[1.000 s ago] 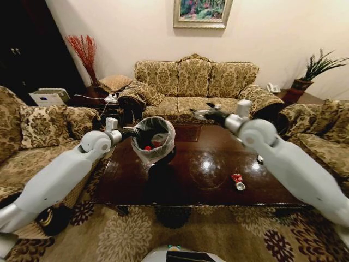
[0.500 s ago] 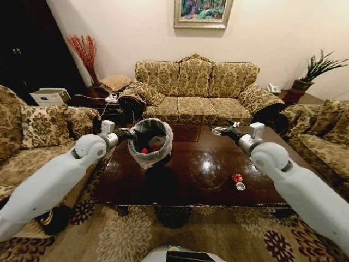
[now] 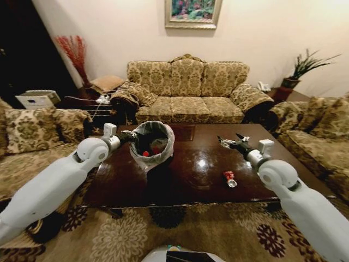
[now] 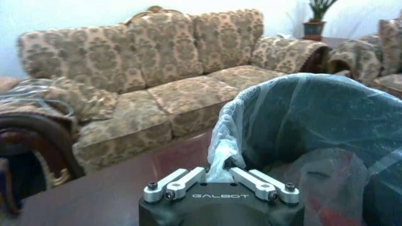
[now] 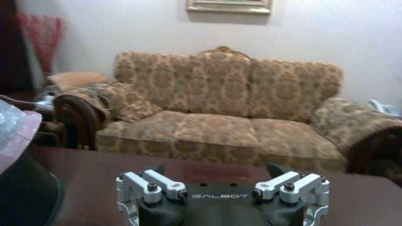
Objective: Move to the front of the table and place the trash on the table into the trash bin.
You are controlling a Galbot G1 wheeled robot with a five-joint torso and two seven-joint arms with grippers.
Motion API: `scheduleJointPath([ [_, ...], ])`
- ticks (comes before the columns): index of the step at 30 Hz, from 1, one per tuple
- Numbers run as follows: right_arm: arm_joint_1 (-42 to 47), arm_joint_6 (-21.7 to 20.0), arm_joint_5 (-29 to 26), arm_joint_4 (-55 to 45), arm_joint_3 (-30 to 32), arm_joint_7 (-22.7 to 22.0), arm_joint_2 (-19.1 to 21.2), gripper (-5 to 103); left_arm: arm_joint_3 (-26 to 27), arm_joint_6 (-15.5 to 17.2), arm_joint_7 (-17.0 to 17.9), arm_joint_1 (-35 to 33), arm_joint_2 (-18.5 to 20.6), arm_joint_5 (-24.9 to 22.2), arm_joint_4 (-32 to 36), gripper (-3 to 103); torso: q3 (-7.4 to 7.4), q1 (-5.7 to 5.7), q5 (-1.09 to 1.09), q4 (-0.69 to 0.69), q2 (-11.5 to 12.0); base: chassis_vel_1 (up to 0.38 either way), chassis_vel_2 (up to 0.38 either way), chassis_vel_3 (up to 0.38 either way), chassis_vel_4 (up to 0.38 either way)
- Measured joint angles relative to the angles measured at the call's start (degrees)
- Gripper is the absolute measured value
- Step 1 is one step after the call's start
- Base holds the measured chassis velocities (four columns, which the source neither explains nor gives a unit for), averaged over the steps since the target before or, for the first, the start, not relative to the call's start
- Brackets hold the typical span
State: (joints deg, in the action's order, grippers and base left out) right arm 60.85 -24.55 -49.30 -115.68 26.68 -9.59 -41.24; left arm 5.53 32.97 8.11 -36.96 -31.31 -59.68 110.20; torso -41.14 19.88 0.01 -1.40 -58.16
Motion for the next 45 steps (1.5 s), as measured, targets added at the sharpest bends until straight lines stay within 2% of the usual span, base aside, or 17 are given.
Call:
scheduleJointPath([
  [4, 0.7, 0.7, 0.2, 1.0, 0.2, 0.5, -0.5, 100, -0.1, 0.0, 0.1, -0.6, -0.6, 0.0, 0.3, 1, 0.00, 0.00, -0.02, 0.01, 0.0, -0.152, -0.159, -0.023, -0.018],
  [8, 1.4, 3.1, 3.1, 4.0, -3.1, 1.3, -2.3, 100, 0.0, -0.1, 1.6, -1.8, -1.6, -0.3, 1.2, 1, 0.00, 0.00, -0.02, 0.05, 0.0, -0.118, -0.119, -0.045, -0.033],
  [12, 3.7, 5.3, 6.9, 8.2, -8.1, 2.5, -7.2, 100, 0.9, -0.2, 2.5, -4.1, -1.4, -0.2, 2.4, 1, -0.01, 0.01, 0.00, 0.01, 0.0, -0.039, -0.031, -0.017, -0.013],
  [13, 3.7, 5.3, 6.9, 8.2, -8.1, 2.5, -7.2, 100, 0.9, -0.2, 2.5, -4.1, -1.4, -0.2, 2.4, 1, -0.01, 0.01, 0.00, 0.01, 0.0, 0.000, 0.000, 0.000, 0.000],
  [15, 4.6, 5.8, 7.1, 10.6, -9.5, 2.5, -9.8, 100, 1.4, -0.3, 2.6, -4.9, -0.8, -0.2, 2.8, 1, -0.01, 0.00, -0.02, -0.05, 0.0, 0.000, 0.000, 0.000, 0.000],
  [19, 5.9, 6.9, 7.3, 14.8, -9.9, 4.1, -12.2, 100, 1.6, -0.4, 2.6, -5.3, -0.1, -0.1, 3.2, 1, 0.00, 0.00, -0.03, -0.04, 0.0, 0.000, 0.000, 0.000, 0.000],
  [27, 8.5, 9.3, 8.7, 17.9, -8.2, 4.7, -13.4, 100, 1.2, -0.5, 2.2, -4.7, -0.2, -0.2, 3.5, 1, 0.00, 0.00, -0.02, 0.01, 0.0, 0.000, 0.000, 0.000, 0.000],
  [34, 9.0, 10.2, 8.9, 20.2, -8.3, 5.7, -15.2, 100, 0.1, -0.3, 1.9, -4.1, -0.3, -0.3, 3.3, 1, 0.00, 0.00, -0.02, -0.01, 0.0, 0.000, 0.000, 0.000, 0.000],
  [36, 8.6, 10.1, 8.7, 20.9, -8.4, 6.0, -15.7, 103, 0.0, -0.3, 1.8, -3.9, -0.4, -0.4, 3.2, 1, 0.00, 0.00, -0.01, -0.01, 0.0, 0.000, 0.000, 0.000, 0.000],
  [39, 7.2, 10.0, 8.3, 23.2, -8.8, 7.0, -16.5, 92, -0.2, -0.3, 1.5, -3.4, -0.3, -0.5, 3.1, 1, 0.00, 0.00, 0.00, -0.01, 0.0, 0.000, 0.000, 0.000, 0.000],
  [40, 7.2, 10.0, 8.3, 23.2, -8.8, 7.0, -16.5, 92, -0.2, -0.3, 1.5, -3.4, -0.3, -0.5, 3.1, 1, 0.00, 0.00, 0.00, -0.01, 0.0, 0.000, 0.000, 0.000, 0.000],
  [44, 5.0, 10.0, 9.0, 25.7, -9.5, 8.6, -16.7, 79, -0.2, -0.3, 1.4, -3.3, -0.5, -0.5, 3.0, 1, 0.00, 0.00, -0.01, -0.01, 0.0, 0.000, 0.000, 0.000, 0.000],
  [45, 5.0, 10.0, 9.0, 25.7, -9.5, 8.6, -16.7, 79, -0.2, -0.3, 1.4, -3.3, -0.5, -0.5, 3.0, 1, 0.00, 0.00, -0.01, -0.01, 0.0, 0.000, 0.000, 0.000, 0.000],
])
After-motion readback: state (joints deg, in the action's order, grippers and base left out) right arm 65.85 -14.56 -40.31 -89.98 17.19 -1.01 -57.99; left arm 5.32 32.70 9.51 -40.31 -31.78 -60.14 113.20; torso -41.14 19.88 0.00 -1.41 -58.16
